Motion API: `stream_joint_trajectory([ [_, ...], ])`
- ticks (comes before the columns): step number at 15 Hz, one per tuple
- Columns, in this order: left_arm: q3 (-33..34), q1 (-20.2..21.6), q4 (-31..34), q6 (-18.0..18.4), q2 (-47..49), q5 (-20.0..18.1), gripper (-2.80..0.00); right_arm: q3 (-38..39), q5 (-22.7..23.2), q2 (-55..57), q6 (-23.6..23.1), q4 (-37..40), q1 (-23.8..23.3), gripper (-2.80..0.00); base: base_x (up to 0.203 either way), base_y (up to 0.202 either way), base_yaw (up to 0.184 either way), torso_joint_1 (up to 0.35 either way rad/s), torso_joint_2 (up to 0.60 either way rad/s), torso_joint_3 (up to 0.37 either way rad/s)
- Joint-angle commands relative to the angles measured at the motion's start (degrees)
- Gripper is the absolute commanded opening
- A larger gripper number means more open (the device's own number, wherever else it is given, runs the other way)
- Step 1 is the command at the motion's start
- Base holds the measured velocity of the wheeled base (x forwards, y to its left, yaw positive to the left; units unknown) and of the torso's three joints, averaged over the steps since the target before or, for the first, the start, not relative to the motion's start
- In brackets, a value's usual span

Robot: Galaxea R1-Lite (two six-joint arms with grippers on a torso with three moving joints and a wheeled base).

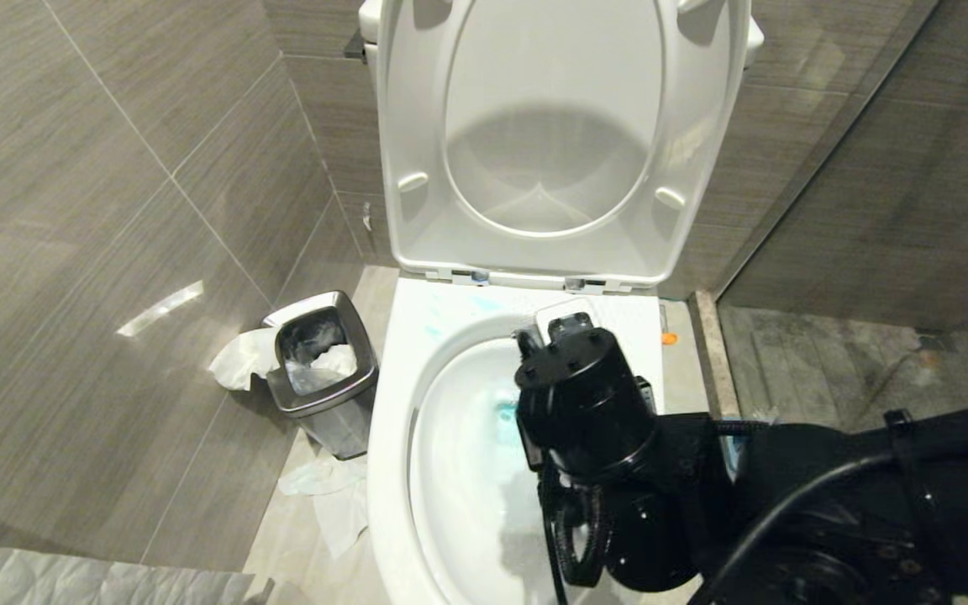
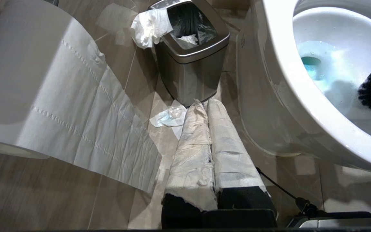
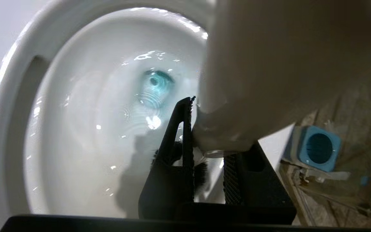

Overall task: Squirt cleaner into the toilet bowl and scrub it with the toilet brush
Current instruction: Scrub the toilet bowl

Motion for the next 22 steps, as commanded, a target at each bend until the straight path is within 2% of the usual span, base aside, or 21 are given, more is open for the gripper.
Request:
stream_joint_trajectory([
  [1,0.0,0.0,0.0,0.0,0.1,0.0,-2.80,-0.1,-0.2,-2.2,-0.1,0.0,-5.1,-2.80,0.000,0.000,0.000,0.000,0.00,0.000],
  [4,0.0,0.1,0.0,0.0,0.1,0.0,-2.80,-7.9,-0.1,3.0,-0.1,0.0,-8.8,-2.80,0.000,0.000,0.000,0.000,0.00,0.000],
  [7,0.0,0.0,0.0,0.0,0.1,0.0,-2.80,-18.3,-0.2,10.6,-0.4,0.1,-9.9,-2.80,0.000,0.000,0.000,0.000,0.00,0.000],
  [12,0.0,0.0,0.0,0.0,0.1,0.0,-2.80,-37.3,-0.1,22.4,-3.0,0.4,-10.0,-2.80,0.000,0.000,0.000,0.000,0.00,0.000],
  [15,0.0,0.0,0.0,0.0,0.1,0.0,-2.80,-44.5,0.2,26.8,-5.0,0.6,-7.4,-2.80,0.000,0.000,0.000,0.000,0.00,0.000],
  [18,0.0,0.0,0.0,0.0,0.1,0.0,-2.80,-44.2,0.3,26.8,-4.7,1.3,-3.2,-2.80,0.000,0.000,0.000,0.000,0.00,0.000],
  [22,0.0,0.0,0.0,0.0,0.1,0.0,-2.80,-34.9,0.3,22.0,-2.2,1.3,1.5,-2.80,0.000,0.000,0.000,0.000,0.00,0.000],
])
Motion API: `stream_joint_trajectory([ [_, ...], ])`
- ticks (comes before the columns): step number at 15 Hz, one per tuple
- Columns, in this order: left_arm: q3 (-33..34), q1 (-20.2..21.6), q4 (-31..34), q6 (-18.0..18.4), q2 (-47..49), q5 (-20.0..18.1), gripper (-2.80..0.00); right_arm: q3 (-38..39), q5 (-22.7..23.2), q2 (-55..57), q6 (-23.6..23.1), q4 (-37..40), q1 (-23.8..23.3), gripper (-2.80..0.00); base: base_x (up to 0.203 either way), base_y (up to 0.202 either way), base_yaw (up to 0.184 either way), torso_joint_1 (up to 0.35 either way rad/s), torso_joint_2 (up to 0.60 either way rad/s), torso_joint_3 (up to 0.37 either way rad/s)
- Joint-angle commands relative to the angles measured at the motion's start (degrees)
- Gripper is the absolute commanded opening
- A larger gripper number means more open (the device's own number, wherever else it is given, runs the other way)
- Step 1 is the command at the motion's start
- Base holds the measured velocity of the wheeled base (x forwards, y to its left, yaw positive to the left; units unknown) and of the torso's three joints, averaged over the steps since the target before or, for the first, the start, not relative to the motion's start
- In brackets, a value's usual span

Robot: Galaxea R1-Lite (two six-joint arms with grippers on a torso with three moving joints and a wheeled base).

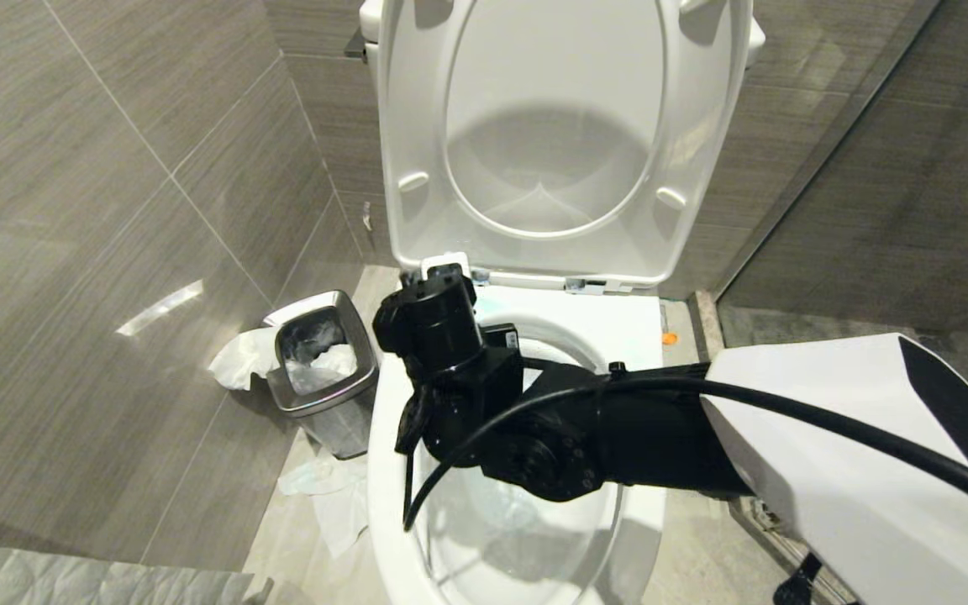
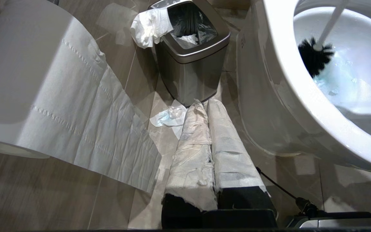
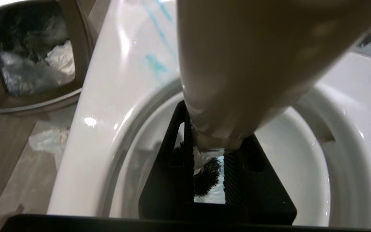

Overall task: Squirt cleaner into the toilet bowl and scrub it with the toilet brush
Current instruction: Scrub the toilet bowl

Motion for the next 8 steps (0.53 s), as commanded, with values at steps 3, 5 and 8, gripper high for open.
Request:
stream_joint_trajectory([
  [3,0.0,0.0,0.0,0.0,0.1,0.0,-2.80,15.9,-0.2,-9.8,3.2,-0.3,3.2,-2.80,0.000,0.000,0.000,0.000,0.00,0.000],
  [5,0.0,0.0,0.0,0.0,0.1,0.0,-2.80,24.5,-0.3,-15.3,5.4,-0.4,3.4,-2.80,0.000,0.000,0.000,0.000,0.00,0.000],
  [8,0.0,0.0,0.0,0.0,0.1,0.0,-2.80,35.4,-0.5,-22.7,8.6,-0.5,2.1,-2.80,0.000,0.000,0.000,0.000,0.00,0.000],
])
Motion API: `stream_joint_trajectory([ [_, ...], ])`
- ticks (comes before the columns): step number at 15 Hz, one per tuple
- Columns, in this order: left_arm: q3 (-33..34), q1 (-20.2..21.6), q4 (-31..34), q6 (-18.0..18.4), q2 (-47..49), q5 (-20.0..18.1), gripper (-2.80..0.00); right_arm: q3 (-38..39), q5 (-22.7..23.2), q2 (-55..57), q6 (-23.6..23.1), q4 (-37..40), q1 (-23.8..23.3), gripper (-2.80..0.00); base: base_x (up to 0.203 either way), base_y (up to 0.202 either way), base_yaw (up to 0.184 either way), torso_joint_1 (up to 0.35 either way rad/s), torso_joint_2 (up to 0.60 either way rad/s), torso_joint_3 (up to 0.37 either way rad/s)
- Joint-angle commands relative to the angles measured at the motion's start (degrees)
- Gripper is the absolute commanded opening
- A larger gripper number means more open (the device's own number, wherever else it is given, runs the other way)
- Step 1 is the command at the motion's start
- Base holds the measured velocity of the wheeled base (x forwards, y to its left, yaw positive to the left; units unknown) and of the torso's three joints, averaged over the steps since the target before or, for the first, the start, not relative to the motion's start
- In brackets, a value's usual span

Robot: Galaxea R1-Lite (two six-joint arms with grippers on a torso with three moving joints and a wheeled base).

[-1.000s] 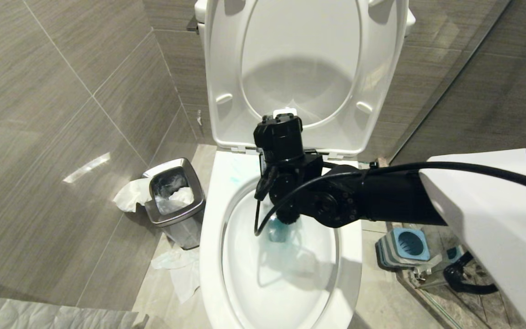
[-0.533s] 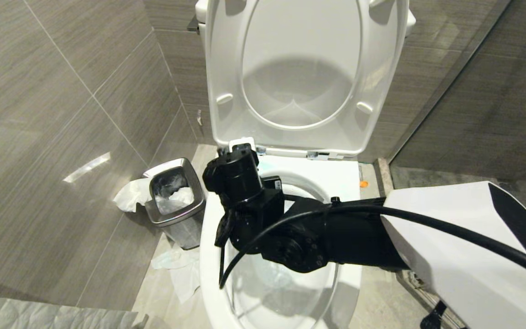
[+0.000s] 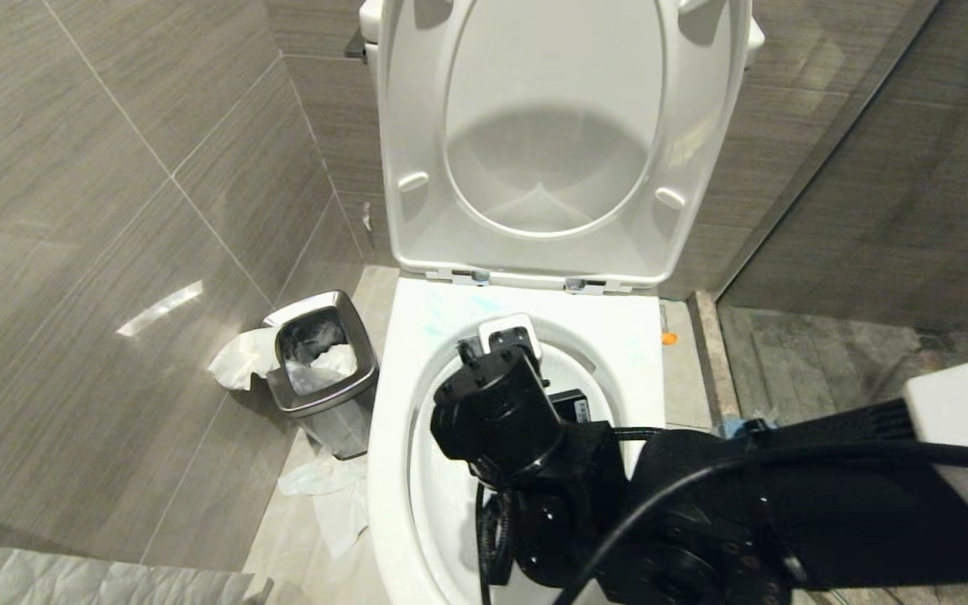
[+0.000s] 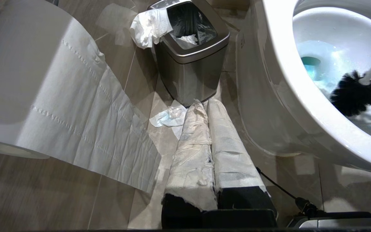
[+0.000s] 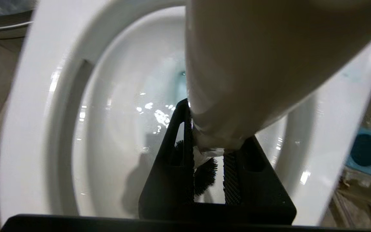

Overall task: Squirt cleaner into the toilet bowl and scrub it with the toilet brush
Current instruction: Scrub the toilet bowl

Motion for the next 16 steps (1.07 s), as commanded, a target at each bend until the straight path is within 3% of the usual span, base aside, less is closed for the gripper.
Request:
stream_joint_trajectory([
  [1,0.0,0.0,0.0,0.0,0.1,0.0,-2.80,7.4,-0.4,-8.1,1.2,-0.1,-2.4,-2.80,0.000,0.000,0.000,0.000,0.00,0.000],
  [4,0.0,0.0,0.0,0.0,0.1,0.0,-2.80,8.2,0.0,-9.7,0.9,-0.3,-8.2,-2.80,0.000,0.000,0.000,0.000,0.00,0.000],
  [7,0.0,0.0,0.0,0.0,0.1,0.0,-2.80,3.5,1.2,-7.2,-0.9,-0.4,-11.5,-2.80,0.000,0.000,0.000,0.000,0.00,0.000],
  [10,0.0,0.0,0.0,0.0,0.1,0.0,-2.80,-6.3,1.3,-1.4,-2.7,-0.4,-12.9,-2.80,0.000,0.000,0.000,0.000,0.00,0.000],
  [16,0.0,0.1,0.0,0.0,0.1,0.0,-2.80,-36.3,1.4,14.3,-10.9,0.2,-12.6,-2.80,0.000,0.000,0.000,0.000,0.00,0.000],
])
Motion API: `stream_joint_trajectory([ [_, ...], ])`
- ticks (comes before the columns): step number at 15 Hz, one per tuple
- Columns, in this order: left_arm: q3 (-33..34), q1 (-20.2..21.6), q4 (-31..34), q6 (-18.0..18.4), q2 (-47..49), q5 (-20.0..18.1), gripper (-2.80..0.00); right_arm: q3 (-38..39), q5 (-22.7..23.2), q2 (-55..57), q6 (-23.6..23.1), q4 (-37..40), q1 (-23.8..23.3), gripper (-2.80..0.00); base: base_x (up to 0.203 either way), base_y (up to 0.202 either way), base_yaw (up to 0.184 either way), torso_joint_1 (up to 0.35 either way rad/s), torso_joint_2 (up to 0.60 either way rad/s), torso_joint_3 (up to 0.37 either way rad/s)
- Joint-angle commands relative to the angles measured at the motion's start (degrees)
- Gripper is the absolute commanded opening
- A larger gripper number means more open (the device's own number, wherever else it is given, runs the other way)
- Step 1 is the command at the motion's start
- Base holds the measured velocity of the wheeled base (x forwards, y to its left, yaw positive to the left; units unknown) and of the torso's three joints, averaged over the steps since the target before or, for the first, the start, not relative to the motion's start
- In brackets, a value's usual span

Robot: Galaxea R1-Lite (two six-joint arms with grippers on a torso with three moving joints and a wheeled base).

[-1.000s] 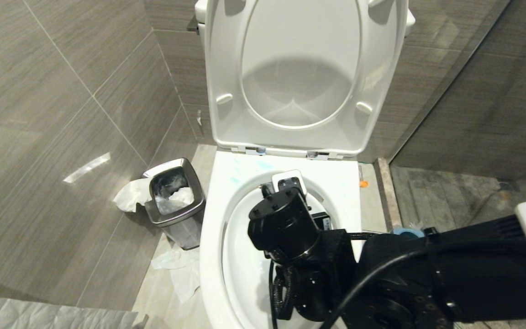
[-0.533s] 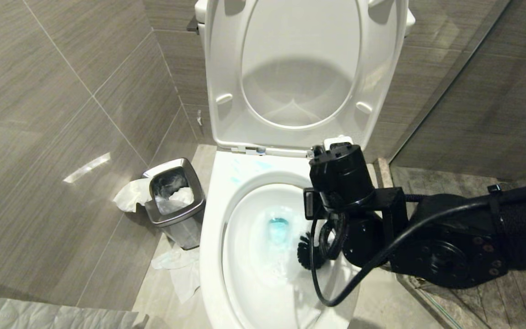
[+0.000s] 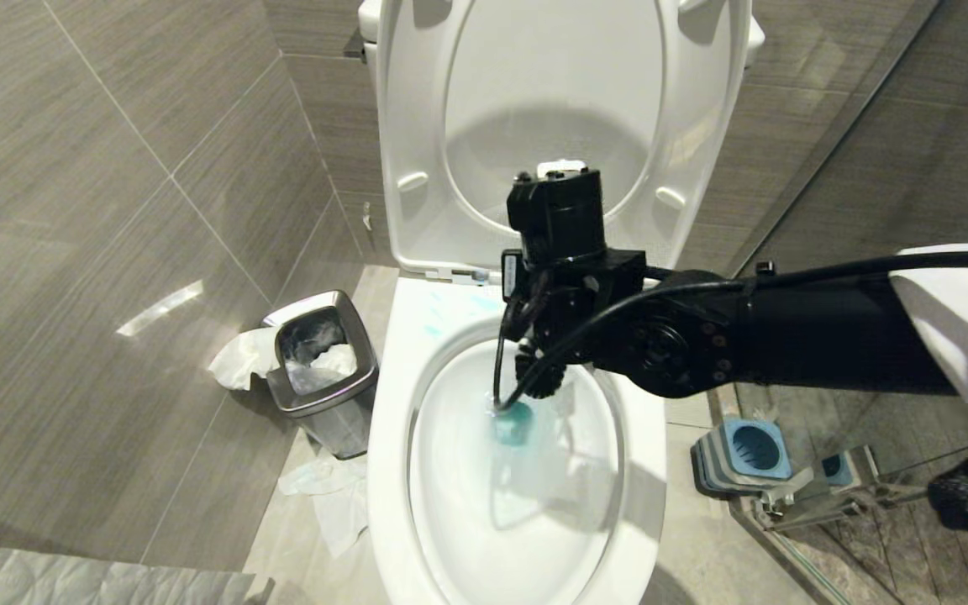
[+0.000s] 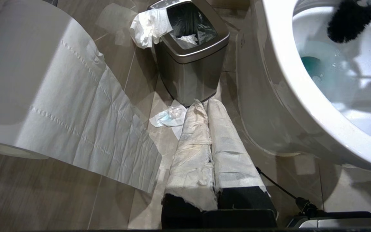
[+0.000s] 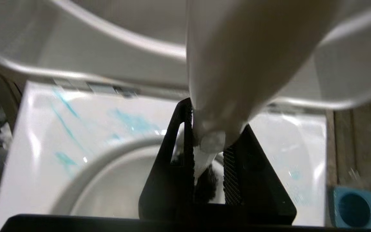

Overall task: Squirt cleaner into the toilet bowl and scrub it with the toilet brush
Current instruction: Scrub the toilet bowl

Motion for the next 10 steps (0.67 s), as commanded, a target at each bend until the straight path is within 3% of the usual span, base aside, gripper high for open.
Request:
stream_joint_trajectory([
  [1,0.0,0.0,0.0,0.0,0.1,0.0,-2.80,-10.7,0.3,9.4,-4.2,0.2,1.2,-2.80,0.000,0.000,0.000,0.000,0.00,0.000],
  [3,0.0,0.0,0.0,0.0,0.1,0.0,-2.80,-11.4,2.1,10.9,-6.7,0.2,4.1,-2.80,0.000,0.000,0.000,0.000,0.00,0.000],
  [10,0.0,0.0,0.0,0.0,0.1,0.0,-2.80,-7.9,2.4,8.8,-5.4,0.5,12.6,-2.80,0.000,0.000,0.000,0.000,0.00,0.000],
])
